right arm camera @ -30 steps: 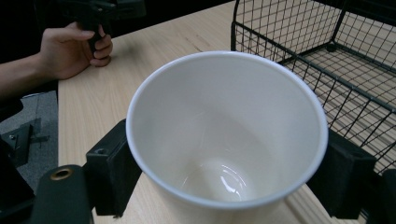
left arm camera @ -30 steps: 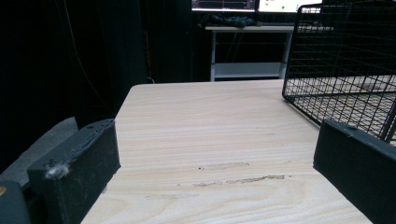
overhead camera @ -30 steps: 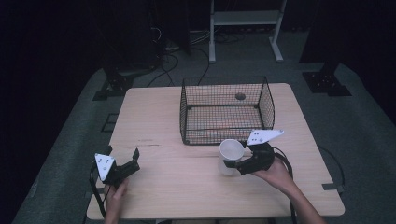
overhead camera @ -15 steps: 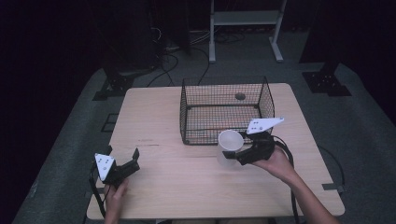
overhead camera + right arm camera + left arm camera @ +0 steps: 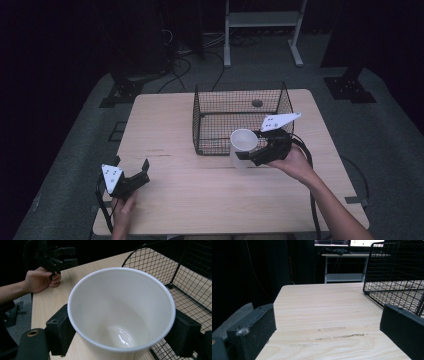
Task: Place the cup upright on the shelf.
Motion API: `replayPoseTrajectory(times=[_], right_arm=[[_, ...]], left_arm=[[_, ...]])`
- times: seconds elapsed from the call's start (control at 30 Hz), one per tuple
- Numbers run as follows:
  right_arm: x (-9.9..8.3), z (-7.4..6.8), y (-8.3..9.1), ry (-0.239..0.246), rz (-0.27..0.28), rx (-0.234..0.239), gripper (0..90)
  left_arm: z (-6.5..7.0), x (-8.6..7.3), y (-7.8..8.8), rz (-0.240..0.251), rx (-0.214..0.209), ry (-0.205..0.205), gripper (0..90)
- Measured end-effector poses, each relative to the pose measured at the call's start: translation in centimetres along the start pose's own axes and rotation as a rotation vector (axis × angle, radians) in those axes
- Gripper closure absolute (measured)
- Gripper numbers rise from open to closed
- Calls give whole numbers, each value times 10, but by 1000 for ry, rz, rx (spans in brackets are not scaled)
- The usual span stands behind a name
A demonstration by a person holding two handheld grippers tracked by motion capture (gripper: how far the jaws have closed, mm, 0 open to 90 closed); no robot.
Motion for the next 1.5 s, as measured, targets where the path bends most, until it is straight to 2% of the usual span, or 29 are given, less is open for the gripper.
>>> replayPoseTrajectory(times=[0.13, 0.23, 0.4, 0.63, 0.87, 1.5], right_arm=[[10, 3, -1, -3, 18, 11, 196], [17, 5, -2, 6, 17, 8, 196], [29, 13, -6, -5, 20, 11, 196], [43, 29, -13, 7, 1, -20, 196], [52, 43, -21, 11, -13, -46, 196], [67, 76, -31, -33, -30, -73, 196]], left_arm=[[0, 0, 0, 0, 0, 1, 0], [0, 0, 0, 0, 0, 1, 0], [0, 0, 0, 1, 0, -1, 0], [0, 0, 0, 1, 1, -2, 0], [0, 0, 0, 1, 0, 1, 0], [0, 0, 0, -1, 0, 1, 0]])
Point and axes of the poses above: each handheld gripper's, and its own axes: y roughly backward along the jaws, x roughly out of its top, z roughly to its right, the point moved 5 cm from there along -y, roughly forward along the jaws, and after that the axes turned 2 degrees about x, right-handed, at the moved point
